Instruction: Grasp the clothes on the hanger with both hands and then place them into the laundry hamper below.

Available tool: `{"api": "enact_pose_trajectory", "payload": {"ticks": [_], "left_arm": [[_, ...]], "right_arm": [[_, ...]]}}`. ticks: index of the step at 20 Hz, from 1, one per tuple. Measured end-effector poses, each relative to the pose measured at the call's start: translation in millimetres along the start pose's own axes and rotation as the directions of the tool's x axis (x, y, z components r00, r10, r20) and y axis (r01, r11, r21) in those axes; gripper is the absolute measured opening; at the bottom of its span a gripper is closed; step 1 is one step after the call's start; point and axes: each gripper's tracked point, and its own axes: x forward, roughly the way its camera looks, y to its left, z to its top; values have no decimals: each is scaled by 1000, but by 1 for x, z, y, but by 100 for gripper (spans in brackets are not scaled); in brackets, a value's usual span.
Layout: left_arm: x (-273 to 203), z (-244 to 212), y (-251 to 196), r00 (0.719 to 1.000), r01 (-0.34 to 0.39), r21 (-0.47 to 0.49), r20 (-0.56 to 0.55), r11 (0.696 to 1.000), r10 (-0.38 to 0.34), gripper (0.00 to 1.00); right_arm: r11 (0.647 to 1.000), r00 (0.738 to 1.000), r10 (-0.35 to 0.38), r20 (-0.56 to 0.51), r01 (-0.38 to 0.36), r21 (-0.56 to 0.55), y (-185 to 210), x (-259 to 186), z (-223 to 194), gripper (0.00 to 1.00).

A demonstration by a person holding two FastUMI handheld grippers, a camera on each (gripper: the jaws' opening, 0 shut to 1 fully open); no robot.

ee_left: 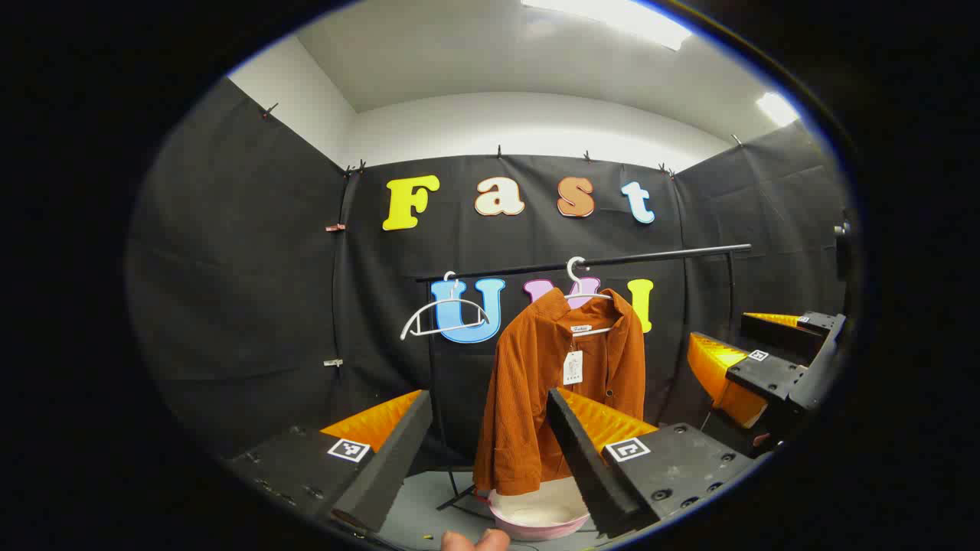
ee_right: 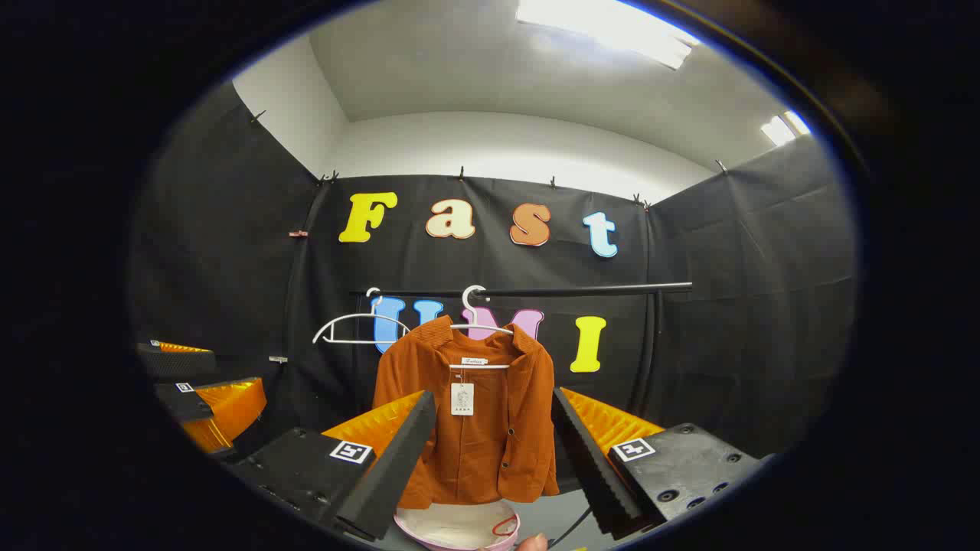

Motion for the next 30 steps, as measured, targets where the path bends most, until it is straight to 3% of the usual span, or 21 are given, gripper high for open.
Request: {"api": "enact_pose_trajectory", "payload": {"ticks": [13, 19, 25, 30], "left_arm": [[-6, -2, 0, 1000, -1, 5, -4, 1000, 1, 96], [-1, 2, -2, 1000, 22, 8, 13, 1000, -23, 96], [21, -2, -19, 996, 84, 4, 28, 996, -85, 96], [59, -7, -64, 979, 202, 14, 30, 979, -202, 95]], "right_arm": [[998, 998, 56, 4, -56, -24, 18, 1, 2, 98], [999, 999, 49, -3, -49, -24, 14, -5, 1, 98], [999, 1000, -26, -18, 25, -22, -14, 4, -2, 97], [994, 994, -106, -14, 106, 23, -60, 21, -9, 97]]}}
